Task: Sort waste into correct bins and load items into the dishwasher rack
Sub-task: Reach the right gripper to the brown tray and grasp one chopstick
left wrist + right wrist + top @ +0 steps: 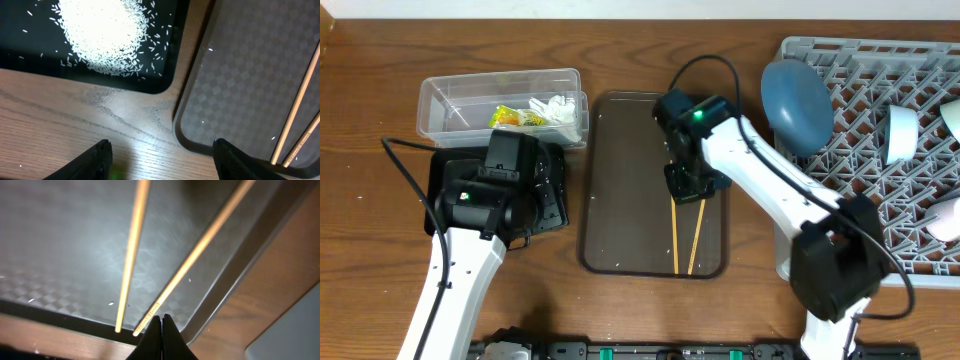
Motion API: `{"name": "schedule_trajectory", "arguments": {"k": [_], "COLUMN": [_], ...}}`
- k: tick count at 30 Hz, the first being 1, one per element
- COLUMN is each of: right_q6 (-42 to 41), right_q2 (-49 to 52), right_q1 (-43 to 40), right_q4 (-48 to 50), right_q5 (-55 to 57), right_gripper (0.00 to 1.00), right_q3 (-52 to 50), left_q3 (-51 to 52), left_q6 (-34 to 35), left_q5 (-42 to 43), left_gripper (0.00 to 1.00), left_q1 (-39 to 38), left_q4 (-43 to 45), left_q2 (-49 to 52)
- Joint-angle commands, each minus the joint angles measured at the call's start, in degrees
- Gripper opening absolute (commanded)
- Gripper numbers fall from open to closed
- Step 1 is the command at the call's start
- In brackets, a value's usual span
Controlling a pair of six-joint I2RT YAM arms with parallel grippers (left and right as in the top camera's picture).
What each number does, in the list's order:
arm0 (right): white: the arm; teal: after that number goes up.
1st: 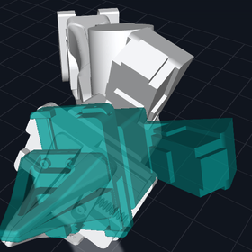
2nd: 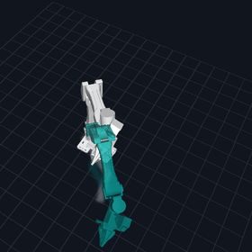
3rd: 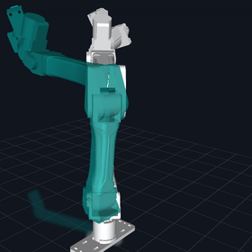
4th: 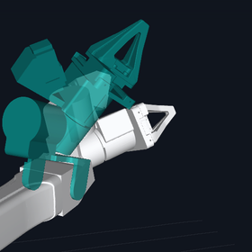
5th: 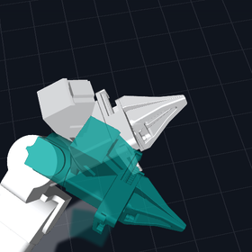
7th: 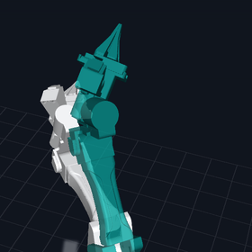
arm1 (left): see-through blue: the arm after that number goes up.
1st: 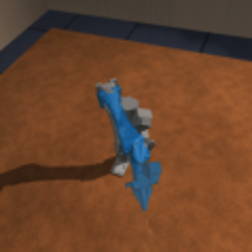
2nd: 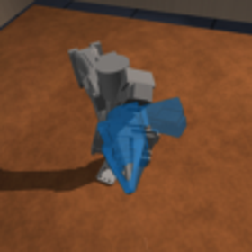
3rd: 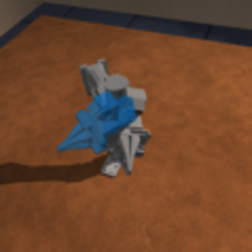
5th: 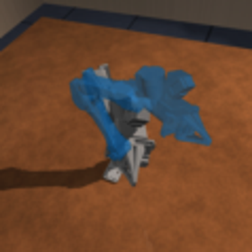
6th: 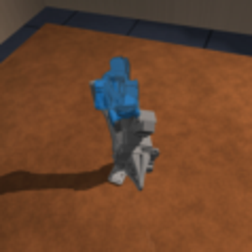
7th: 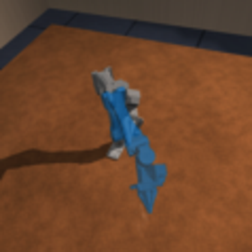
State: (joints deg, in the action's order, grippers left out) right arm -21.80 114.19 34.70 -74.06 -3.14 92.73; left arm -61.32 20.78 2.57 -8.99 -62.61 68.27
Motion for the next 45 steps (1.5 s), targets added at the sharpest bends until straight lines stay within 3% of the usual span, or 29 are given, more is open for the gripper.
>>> {"name": "schedule_trajectory", "arguments": {"k": [1, 4, 6, 10, 18, 23, 29, 35, 45], "right_q6": [-7.50, -9.68, -11.10, -12.52, -15.32, -15.89, -15.82, -10.08, 3.26], "right_q2": [2.27, 3.17, 3.17, 3.17, 3.17, 3.17, 3.10, -1.64, -20.02], "right_q1": [0.59, 0.59, 0.59, 0.59, 0.59, 0.59, 0.57, -0.61, -6.08], "right_q4": [-0.15, 0.66, 3.10, 8.31, 15.32, 17.16, 17.97, 16.15, 9.25], "right_q5": [1.60, 1.62, 1.62, 0.70, 1.79, 2.27, 1.95, 1.18, 3.52], "right_gripper": [0.07, 0.10, 0.22, 0.24, 0.18, 0.01, 0.01, 0.01, 0.01], "right_q3": [-1.09, -2.91, -5.55, -10.47, -16.52, -18.36, -17.59, -14.21, -12.44], "left_q3": [0.50, 0.50, 0.50, 0.50, 0.50, 0.50, 0.50, 0.50, 0.50], "left_q6": [-0.31, -0.31, -0.31, -0.31, -0.31, -0.31, -0.28, -0.31, -0.31], "left_q5": [-1.11, -1.11, -1.11, -1.11, -1.11, -1.11, -1.11, -1.11, -1.11], "left_gripper": [0.68, 0.67, 0.68, 0.68, 0.68, 0.67, 0.68, 0.67, 0.68], "left_q1": [0.35, 0.35, 0.35, 0.35, 0.35, 0.35, 0.35, 0.35, 0.35], "left_q4": [-0.09, -0.11, -0.09, -0.09, -0.11, -0.11, -0.11, -0.11, -0.09], "left_q2": [0.33, 0.33, 0.33, 0.33, 0.33, 0.33, 0.33, 0.33, 0.33]}}
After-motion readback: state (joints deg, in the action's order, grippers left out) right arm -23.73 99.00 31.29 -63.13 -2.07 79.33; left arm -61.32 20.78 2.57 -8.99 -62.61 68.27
